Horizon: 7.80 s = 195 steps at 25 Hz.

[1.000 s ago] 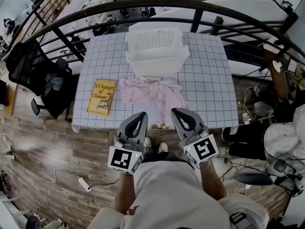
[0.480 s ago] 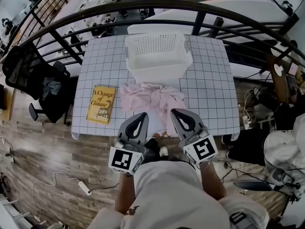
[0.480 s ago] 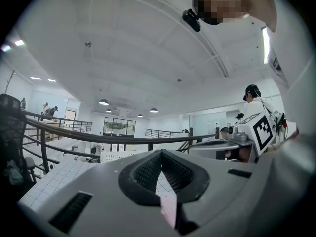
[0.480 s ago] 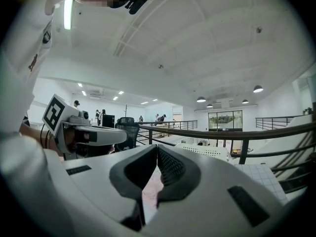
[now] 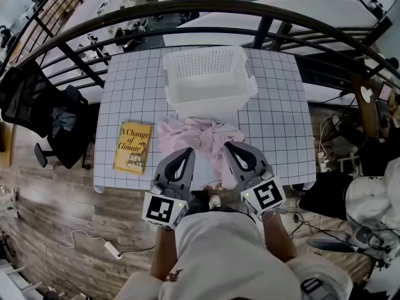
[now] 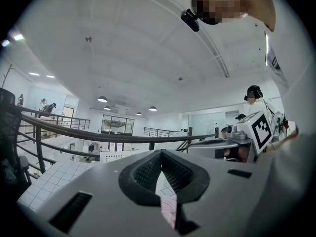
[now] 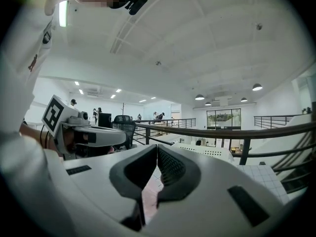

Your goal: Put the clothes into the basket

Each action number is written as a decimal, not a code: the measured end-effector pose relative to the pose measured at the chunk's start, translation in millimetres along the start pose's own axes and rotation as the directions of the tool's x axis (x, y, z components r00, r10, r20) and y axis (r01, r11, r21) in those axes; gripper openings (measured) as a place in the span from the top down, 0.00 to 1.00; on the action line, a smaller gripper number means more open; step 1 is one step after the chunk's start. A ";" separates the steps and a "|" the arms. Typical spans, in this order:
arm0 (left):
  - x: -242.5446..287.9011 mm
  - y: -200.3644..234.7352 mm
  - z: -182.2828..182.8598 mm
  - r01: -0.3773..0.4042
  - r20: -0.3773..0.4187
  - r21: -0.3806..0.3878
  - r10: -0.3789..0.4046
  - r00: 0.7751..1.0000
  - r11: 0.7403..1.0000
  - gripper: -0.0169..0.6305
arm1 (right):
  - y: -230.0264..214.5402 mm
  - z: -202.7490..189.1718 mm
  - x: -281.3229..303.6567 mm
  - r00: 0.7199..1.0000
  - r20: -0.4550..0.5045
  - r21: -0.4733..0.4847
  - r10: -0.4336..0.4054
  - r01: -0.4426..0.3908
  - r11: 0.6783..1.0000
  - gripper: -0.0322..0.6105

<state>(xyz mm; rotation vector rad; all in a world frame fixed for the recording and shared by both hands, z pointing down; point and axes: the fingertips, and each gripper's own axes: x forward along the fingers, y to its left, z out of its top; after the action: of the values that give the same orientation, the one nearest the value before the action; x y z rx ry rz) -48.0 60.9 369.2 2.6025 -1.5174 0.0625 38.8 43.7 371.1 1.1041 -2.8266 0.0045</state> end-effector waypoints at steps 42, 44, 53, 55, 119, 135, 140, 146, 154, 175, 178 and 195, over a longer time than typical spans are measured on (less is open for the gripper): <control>101.4 51.2 -44.6 0.121 -0.098 -0.070 -0.128 0.987 0.990 0.97 | -57.8 -94.6 86.4 0.918 -0.391 -0.135 0.062 -0.124 0.983 0.83; 104.1 47.6 -51.5 0.126 -0.122 -0.069 -0.134 0.984 0.990 0.97 | -60.3 -103.4 82.6 0.904 -0.424 -0.140 0.061 -0.132 0.981 0.80; 113.0 37.1 -70.6 0.156 -0.157 -0.080 -0.167 0.973 0.984 0.97 | -62.4 -143.6 72.7 0.839 -0.539 -0.136 0.074 -0.173 0.975 0.70; 113.0 35.4 -78.1 0.163 -0.183 -0.084 -0.176 0.967 0.983 0.97 | -61.6 -153.4 71.3 0.822 -0.563 -0.126 0.086 -0.189 0.974 0.67; 115.9 21.4 -119.2 0.179 -0.262 -0.119 -0.205 0.943 0.977 0.97 | -47.0 -270.2 59.5 0.638 -0.737 0.039 0.223 -0.289 0.957 0.71; 112.5 22.3 -108.3 0.186 -0.241 -0.101 -0.206 0.948 0.977 0.97 | -45.0 -214.6 62.4 0.759 -0.609 0.050 0.230 -0.252 0.966 0.72; 110.0 21.9 -96.9 0.188 -0.222 -0.084 -0.202 0.954 0.979 0.97 | -43.0 -193.3 64.6 0.797 -0.556 0.042 0.237 -0.257 0.965 0.72; 106.8 23.0 -77.8 0.182 -0.191 -0.062 -0.191 0.963 0.981 0.97 | -43.7 -166.6 63.6 0.838 -0.495 0.026 0.229 -0.249 0.968 0.72; 100.0 21.4 -49.7 0.178 -0.148 -0.027 -0.180 0.973 0.984 0.97 | -42.7 -129.0 58.8 0.883 -0.416 -0.003 0.218 -0.240 0.971 0.73; 86.8 14.0 17.1 0.157 -0.045 -0.007 -0.157 0.986 0.988 0.97 | -60.4 -48.0 48.3 0.956 -0.253 -0.058 0.146 -0.166 0.984 0.73; 85.9 14.4 21.5 0.155 -0.038 -0.001 -0.155 0.987 0.988 0.97 | -67.1 -35.6 48.2 0.966 -0.225 -0.061 0.129 -0.146 0.987 0.73; 99.2 6.7 51.3 0.182 0.007 0.086 -0.184 0.983 0.979 0.97 | -93.3 12.1 57.8 0.986 -0.149 -0.127 0.070 -0.089 0.988 0.73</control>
<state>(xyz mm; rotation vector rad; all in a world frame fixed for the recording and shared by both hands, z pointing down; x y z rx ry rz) -6.2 -34.8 328.9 2.8028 -1.2993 0.0909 58.5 -64.5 361.5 0.9234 -2.6963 -0.0926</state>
